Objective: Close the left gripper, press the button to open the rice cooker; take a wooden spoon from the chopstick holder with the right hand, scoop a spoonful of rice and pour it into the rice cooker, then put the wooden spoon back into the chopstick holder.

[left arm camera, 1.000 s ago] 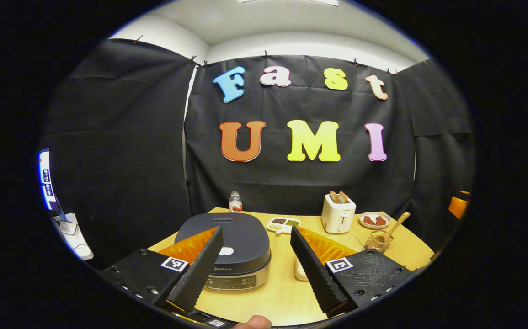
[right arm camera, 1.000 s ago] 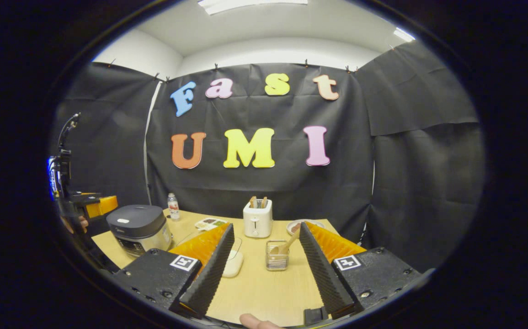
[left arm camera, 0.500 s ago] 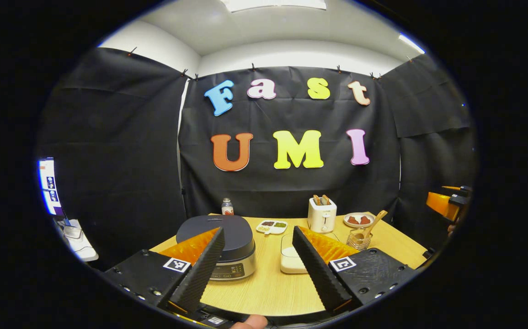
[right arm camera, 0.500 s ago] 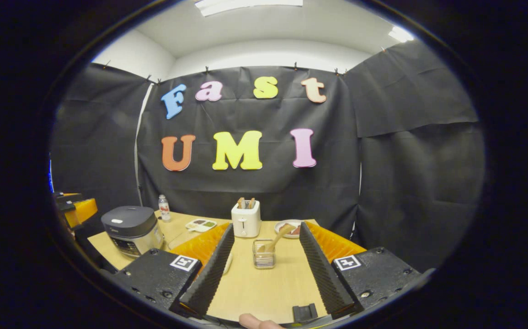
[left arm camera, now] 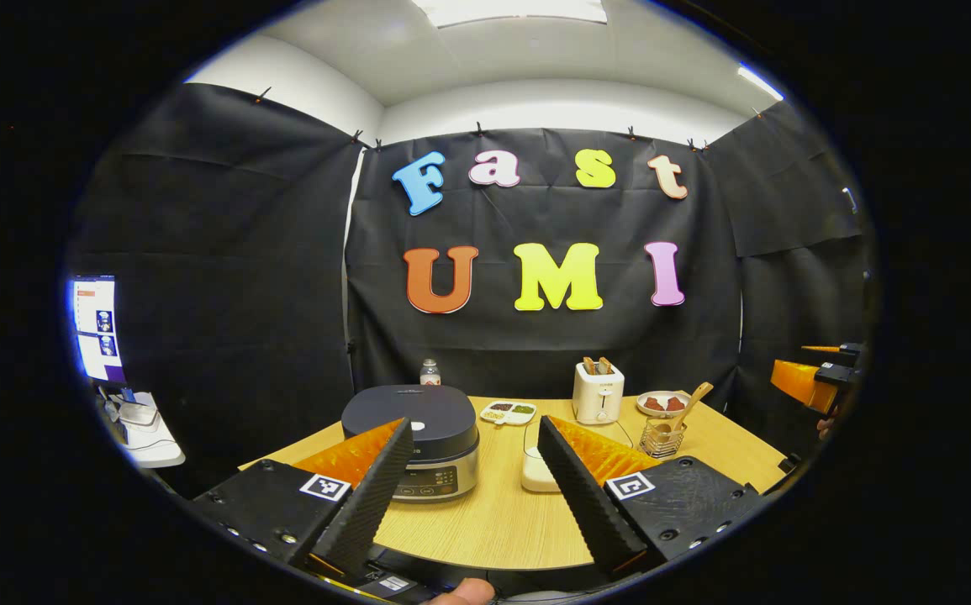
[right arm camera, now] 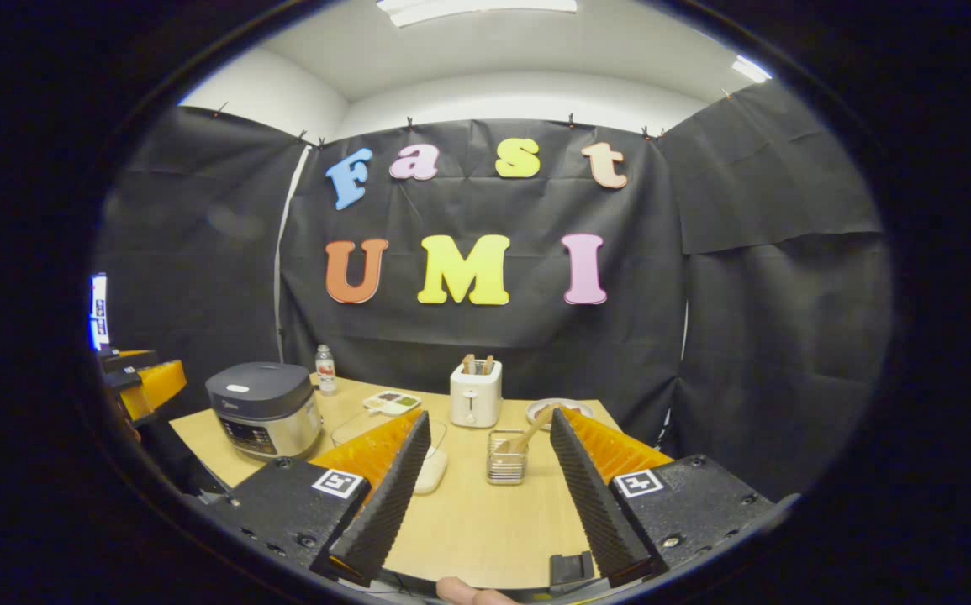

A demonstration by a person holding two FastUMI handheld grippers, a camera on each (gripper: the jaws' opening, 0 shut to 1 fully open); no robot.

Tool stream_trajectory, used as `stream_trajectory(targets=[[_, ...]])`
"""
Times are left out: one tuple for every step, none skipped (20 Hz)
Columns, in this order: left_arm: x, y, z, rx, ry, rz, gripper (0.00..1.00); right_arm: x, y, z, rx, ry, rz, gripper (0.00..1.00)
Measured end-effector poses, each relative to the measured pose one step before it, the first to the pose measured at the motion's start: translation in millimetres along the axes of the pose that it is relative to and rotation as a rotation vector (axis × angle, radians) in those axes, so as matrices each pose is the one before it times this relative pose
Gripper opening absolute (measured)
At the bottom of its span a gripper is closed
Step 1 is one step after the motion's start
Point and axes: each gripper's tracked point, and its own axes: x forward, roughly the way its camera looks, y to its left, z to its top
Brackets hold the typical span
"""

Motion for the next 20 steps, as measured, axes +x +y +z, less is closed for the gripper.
stream_trajectory(targets=[[-1.40, 1.37, -0.02, -0.00677, -0.00539, -0.00056, 0.95, -1.53, 1.44, -0.59, 0.00873, 0.00114, 0.00598, 0.93], [0.85, 1.88, 1.66, -0.00736, -0.00455, 0.00012, 0.95, 0.50, -1.02, -0.35, 0.00106, -0.00073, -0.00119, 0.91], [-1.06, 0.36, -0.46, -0.00427, 0.00038, -0.00329, 0.95, -0.17, 0.20, 0.76, -0.00273, -0.00062, -0.00306, 0.91], [-1.10, 0.35, -1.11, -0.00119, -0.00007, -0.00020, 0.95, -0.79, 0.96, 0.12, -0.00465, 0.00085, -0.00102, 0.91], [-1.28, 1.29, 1.10, 0.00243, -0.00535, 0.00214, 0.95, -1.45, 1.81, 0.77, -0.00356, -0.00269, 0.00610, 0.91], [-0.72, 1.79, 1.56, 0.00337, -0.00768, 0.00482, 0.95, -1.35, 3.41, 0.33, -0.00652, -0.00024, 0.00755, 0.93], [-1.75, 0.95, 1.39, 0.00137, -0.00688, 0.00195, 0.95, 0.25, -0.18, -0.38, -0.00381, 0.00042, 0.00353, 0.91], [-1.25, -2.27, -0.88, -0.00070, -0.00406, -0.00319, 0.95, -1.40, -0.75, -0.07, 0.00010, -0.00033, -0.00009, 0.91], [-0.41, -0.99, -0.16, -0.00217, -0.00396, -0.00558, 0.95, -0.51, -0.82, 0.33, 0.00201, -0.00124, -0.00014, 0.91], [0.04, -1.23, -0.85, -0.00215, 0.00002, -0.00457, 0.95, -0.90, -0.74, -0.40, 0.00128, 0.00221, 0.00060, 0.91], [-1.34, -0.33, -1.20, -0.00021, 0.00264, -0.00017, 0.95, -0.31, -0.66, -1.18, 0.00134, 0.00254, 0.00138, 0.91], [-0.92, 1.16, 0.56, 0.00107, -0.00070, 0.00178, 0.95, -1.06, 0.19, -1.52, 0.00084, 0.00376, -0.00112, 0.91], [-0.55, 0.52, 0.54, 0.00200, -0.00100, 0.00026, 0.95, -1.60, -1.04, -0.47, -0.00081, 0.00137, -0.00136, 0.91], [0.00, -0.90, -1.03, 0.00268, 0.00174, -0.00015, 0.95, 0.33, -0.69, 0.40, -0.00239, -0.00111, 0.00067, 0.91], [-1.66, -0.41, -0.59, 0.00272, 0.00110, -0.00006, 0.95, -1.41, -0.66, 0.03, -0.00343, -0.00079, 0.00024, 0.91], [1.02, -0.16, -0.07, 0.00351, -0.00220, 0.00008, 0.95, -1.79, -0.86, 1.14, -0.00268, -0.00203, 0.00023, 0.91], [0.36, -0.02, -0.16, 0.00264, -0.00144, 0.00079, 0.95, -0.19, -0.94, 1.45, -0.00098, -0.00177, 0.00030, 0.91], [-0.72, -1.10, 0.23, 0.00027, -0.00259, 0.00109, 0.95, -0.33, -0.65, 0.27, 0.00106, -0.00224, -0.00051, 0.91], [-1.18, 0.18, 0.97, -0.00005, -0.00198, -0.00233, 0.95, -1.09, -0.36, 0.10, 0.00030, -0.00142, -0.00024, 0.91], [0.39, -0.75, 0.28, -0.00041, -0.00043, -0.00194, 0.95, -1.46, -0.78, 0.52, -0.00115, 0.00135, -0.00011, 0.91]])
